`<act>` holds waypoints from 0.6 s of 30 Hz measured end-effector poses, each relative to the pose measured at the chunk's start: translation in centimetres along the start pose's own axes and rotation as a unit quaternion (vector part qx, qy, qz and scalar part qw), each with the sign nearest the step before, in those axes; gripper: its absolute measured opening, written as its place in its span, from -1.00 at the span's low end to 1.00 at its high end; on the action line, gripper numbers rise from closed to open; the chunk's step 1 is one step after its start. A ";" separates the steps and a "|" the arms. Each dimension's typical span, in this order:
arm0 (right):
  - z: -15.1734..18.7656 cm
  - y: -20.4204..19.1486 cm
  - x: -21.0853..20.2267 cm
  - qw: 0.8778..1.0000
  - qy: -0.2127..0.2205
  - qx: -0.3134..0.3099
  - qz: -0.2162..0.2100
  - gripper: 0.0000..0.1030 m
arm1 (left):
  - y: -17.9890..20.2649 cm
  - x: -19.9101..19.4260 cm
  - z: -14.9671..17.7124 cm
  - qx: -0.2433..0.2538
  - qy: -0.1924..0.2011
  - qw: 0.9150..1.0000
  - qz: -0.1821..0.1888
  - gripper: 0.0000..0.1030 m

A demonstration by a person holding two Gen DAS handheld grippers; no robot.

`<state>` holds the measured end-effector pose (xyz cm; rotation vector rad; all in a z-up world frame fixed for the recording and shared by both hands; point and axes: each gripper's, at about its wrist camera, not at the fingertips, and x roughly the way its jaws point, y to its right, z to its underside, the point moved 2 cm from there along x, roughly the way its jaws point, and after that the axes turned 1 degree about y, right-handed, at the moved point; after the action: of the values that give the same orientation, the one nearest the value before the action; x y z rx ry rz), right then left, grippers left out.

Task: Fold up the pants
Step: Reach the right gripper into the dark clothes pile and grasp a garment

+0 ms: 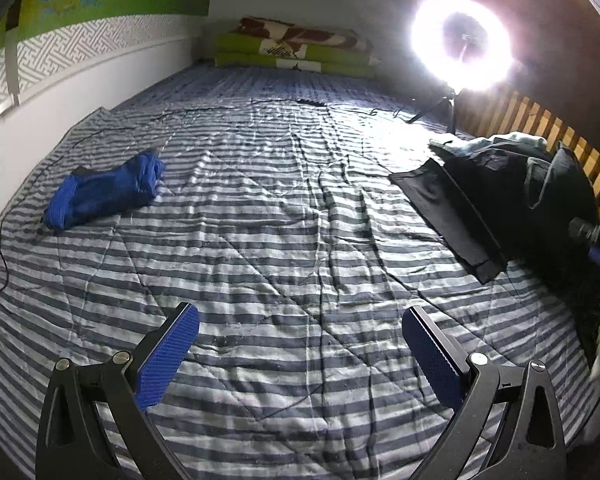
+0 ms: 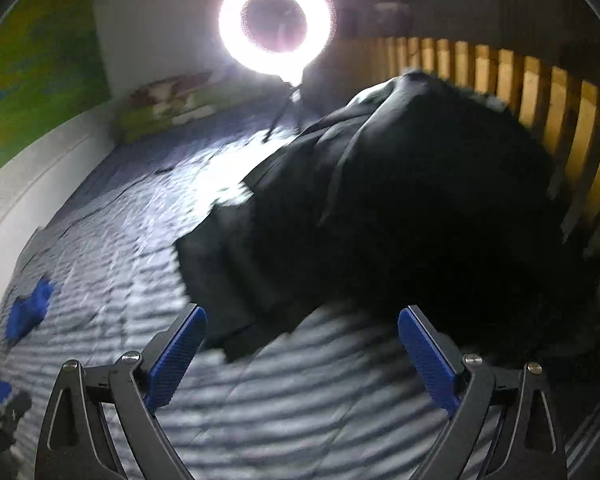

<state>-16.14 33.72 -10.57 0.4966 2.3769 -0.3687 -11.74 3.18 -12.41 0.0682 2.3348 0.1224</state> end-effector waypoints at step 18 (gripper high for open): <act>-16.3 14.4 9.8 0.993 -0.031 0.041 0.107 0.85 | -2.6 4.3 -0.2 -0.030 -0.030 0.999 -0.016 0.99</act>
<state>-25.72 55.24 -7.00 0.7588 2.2295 -0.3785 -14.89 0.97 -15.60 0.0043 2.2694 0.1714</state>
